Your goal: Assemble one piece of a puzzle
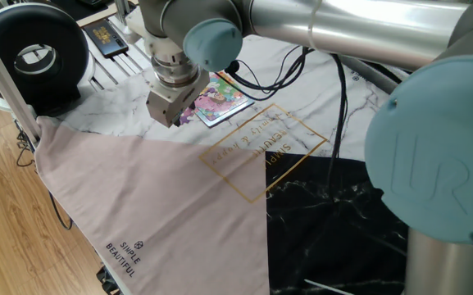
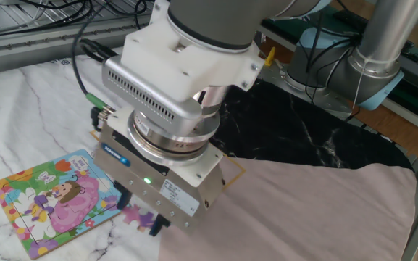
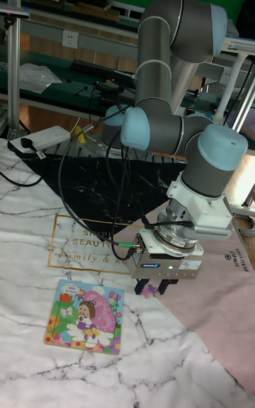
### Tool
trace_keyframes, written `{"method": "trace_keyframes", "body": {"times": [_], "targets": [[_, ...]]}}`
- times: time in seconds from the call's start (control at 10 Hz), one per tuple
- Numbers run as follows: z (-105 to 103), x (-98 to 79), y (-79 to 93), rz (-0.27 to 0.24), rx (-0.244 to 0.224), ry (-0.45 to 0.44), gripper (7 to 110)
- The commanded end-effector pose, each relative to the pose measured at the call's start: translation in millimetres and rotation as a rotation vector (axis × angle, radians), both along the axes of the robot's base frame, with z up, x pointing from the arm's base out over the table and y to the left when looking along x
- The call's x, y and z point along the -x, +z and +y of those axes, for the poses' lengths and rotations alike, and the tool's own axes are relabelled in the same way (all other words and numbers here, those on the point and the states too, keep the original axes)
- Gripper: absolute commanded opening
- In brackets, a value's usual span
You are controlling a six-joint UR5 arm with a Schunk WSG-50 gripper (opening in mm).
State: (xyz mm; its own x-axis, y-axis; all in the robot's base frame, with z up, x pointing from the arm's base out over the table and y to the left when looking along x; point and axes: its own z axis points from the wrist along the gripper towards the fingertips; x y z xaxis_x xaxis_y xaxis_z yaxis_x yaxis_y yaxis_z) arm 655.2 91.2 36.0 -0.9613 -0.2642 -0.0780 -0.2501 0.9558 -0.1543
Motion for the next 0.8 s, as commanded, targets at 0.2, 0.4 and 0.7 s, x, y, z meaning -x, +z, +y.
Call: {"method": "trace_keyframes", "body": {"times": [0.2,0.4,0.7], "targets": [[-1,-7.1,0.6,-0.012,0.007,0.001,44],[2,-4.8,1.2,-0.003,0.003,-0.001,44],[10,1.2,2.8,0.016,-0.020,0.001,44]]}}
